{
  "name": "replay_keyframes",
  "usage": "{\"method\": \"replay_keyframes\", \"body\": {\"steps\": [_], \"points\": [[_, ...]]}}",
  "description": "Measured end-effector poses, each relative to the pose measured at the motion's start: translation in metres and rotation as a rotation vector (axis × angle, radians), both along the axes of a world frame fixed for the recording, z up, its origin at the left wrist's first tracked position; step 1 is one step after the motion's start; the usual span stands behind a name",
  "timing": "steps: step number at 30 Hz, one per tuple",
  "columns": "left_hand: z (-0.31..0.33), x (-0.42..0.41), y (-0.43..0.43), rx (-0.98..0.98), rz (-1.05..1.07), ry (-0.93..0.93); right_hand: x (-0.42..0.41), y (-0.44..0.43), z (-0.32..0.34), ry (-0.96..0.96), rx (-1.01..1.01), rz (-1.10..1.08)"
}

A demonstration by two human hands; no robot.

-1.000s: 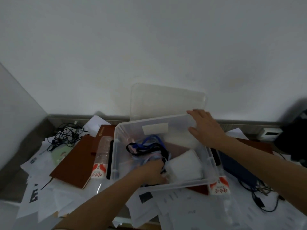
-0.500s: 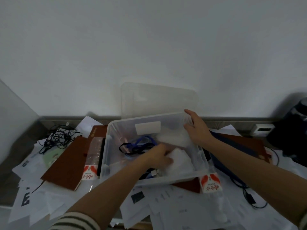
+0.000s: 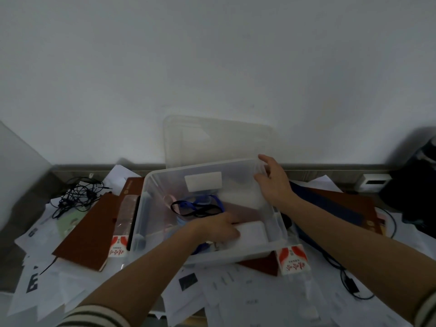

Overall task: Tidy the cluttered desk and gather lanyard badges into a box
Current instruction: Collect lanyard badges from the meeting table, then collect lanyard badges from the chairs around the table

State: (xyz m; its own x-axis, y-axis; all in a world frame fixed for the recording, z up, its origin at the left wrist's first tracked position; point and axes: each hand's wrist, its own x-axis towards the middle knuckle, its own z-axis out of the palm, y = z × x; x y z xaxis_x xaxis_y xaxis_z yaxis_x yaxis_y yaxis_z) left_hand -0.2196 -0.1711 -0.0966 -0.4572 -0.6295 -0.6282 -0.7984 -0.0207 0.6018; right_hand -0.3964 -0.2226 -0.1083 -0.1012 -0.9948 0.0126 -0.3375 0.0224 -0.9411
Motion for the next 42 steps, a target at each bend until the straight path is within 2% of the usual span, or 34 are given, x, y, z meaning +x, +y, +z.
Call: {"method": "replay_keyframes", "body": {"steps": [3, 7, 10, 16, 21, 26, 31, 36, 39, 42], "points": [[0.002, 0.0, -0.001, -0.057, -0.028, -0.041, -0.002, -0.003, 0.002, 0.037, -0.014, -0.004], [0.017, 0.014, -0.011, -0.241, 0.015, -0.015, -0.003, -0.003, 0.0, 0.1, -0.024, -0.095], [0.027, 0.032, -0.018, -0.386, 0.031, -0.083, -0.001, -0.003, 0.0, 0.091, -0.004, -0.175], [0.034, 0.058, -0.014, -0.563, -0.018, -0.131, 0.0, 0.004, 0.015, 0.288, 0.011, -0.095], [0.039, 0.074, -0.014, -0.728, -0.043, -0.08, 0.006, 0.028, 0.031, 0.42, -0.008, -0.138], [0.049, 0.06, -0.016, -0.837, -0.095, -0.019, -0.008, 0.068, 0.041, 0.477, -0.039, -0.299], [0.076, 0.0, 0.007, -0.957, -0.166, 0.089, -0.059, 0.134, 0.05, 0.559, 0.027, -0.424], [0.095, -0.104, 0.065, -1.088, -0.449, 0.167, -0.131, 0.235, 0.055, 0.694, 0.161, -0.609], [0.088, -0.172, 0.115, -1.076, -0.629, 0.207, -0.175, 0.314, 0.061, 0.768, 0.269, -0.696], [0.071, -0.248, 0.188, -1.049, -0.789, 0.243, -0.223, 0.42, 0.058, 0.761, 0.349, -0.84]]}}
